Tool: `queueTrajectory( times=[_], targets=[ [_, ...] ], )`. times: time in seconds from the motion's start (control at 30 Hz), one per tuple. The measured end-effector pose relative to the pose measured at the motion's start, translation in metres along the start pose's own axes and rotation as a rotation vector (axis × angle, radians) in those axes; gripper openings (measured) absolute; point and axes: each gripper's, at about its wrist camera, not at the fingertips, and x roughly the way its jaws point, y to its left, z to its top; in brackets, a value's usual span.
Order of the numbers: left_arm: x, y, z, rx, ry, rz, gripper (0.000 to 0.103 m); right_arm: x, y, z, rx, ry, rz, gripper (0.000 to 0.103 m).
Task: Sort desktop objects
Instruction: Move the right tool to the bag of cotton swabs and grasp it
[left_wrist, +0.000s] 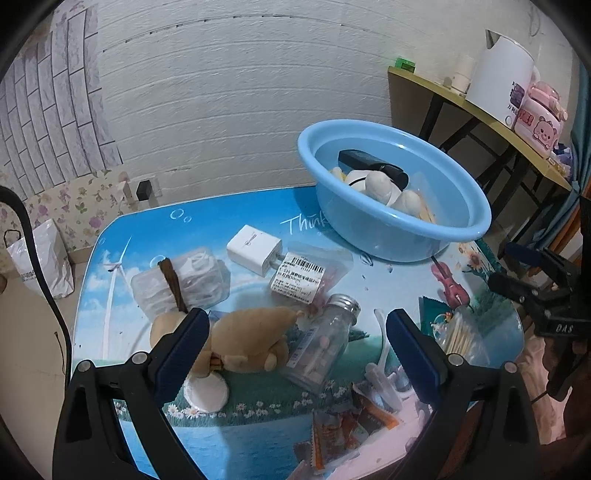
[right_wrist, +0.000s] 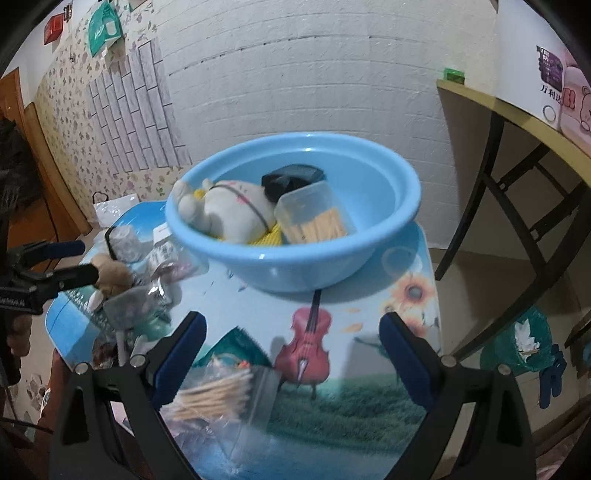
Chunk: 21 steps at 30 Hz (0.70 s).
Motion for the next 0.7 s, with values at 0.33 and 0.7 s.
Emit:
queueTrajectory(
  times=[0.33,0.7],
  targets=[
    [-0.001,0.004,-0.017,-0.010,0.019,0.009,0.097,0.001,0.016,-0.011,-0.027,0.024,0.034,0.097],
    [-0.004,0.010,-0.029,-0.024,0.024,0.015,0.097,0.005,0.028,-0.025,-0.049,0.050,0.053,0.097]
  ],
)
